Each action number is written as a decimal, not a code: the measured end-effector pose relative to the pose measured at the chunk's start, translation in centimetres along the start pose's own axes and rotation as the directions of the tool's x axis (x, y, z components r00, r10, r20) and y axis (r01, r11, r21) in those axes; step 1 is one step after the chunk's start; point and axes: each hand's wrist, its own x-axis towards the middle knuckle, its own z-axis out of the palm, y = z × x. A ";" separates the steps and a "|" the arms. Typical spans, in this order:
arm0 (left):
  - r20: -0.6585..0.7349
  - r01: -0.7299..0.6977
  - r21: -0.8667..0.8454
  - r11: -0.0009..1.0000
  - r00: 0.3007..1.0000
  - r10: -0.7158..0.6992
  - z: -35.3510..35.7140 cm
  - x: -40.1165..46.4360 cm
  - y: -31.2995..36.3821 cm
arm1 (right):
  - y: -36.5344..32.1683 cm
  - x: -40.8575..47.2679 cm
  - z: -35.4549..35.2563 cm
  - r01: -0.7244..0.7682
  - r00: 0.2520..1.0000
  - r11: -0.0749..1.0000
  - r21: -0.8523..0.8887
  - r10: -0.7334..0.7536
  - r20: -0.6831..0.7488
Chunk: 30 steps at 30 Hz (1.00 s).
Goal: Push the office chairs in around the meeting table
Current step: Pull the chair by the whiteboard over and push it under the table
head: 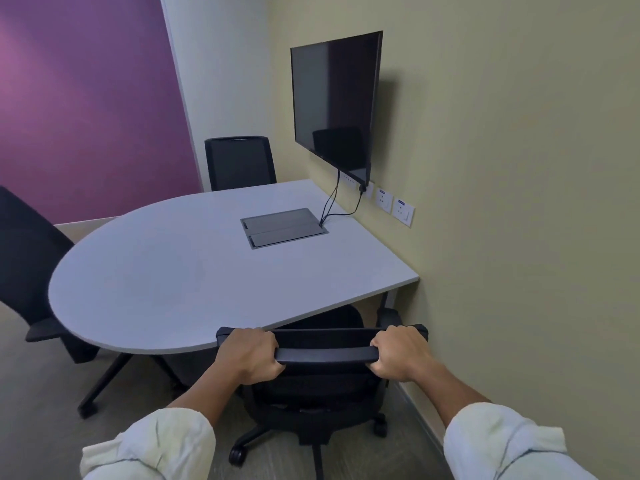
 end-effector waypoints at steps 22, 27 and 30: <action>0.046 0.191 0.060 0.980 0.980 -0.194 0.1 7.3 3.6 | 9.1 7.5 0.1 0.201 0.979 0.979 0.009 -0.201 -0.008; 0.051 0.248 0.045 0.968 0.967 -0.250 -0.4 8.3 6.2 | 11.9 8.8 0.5 0.248 0.969 0.969 -0.011 -0.248 0.016; 0.070 0.271 0.039 0.962 0.959 -0.273 -1.1 9.6 7.0 | 13.2 10.8 0.7 0.259 0.966 0.965 -0.042 -0.259 0.010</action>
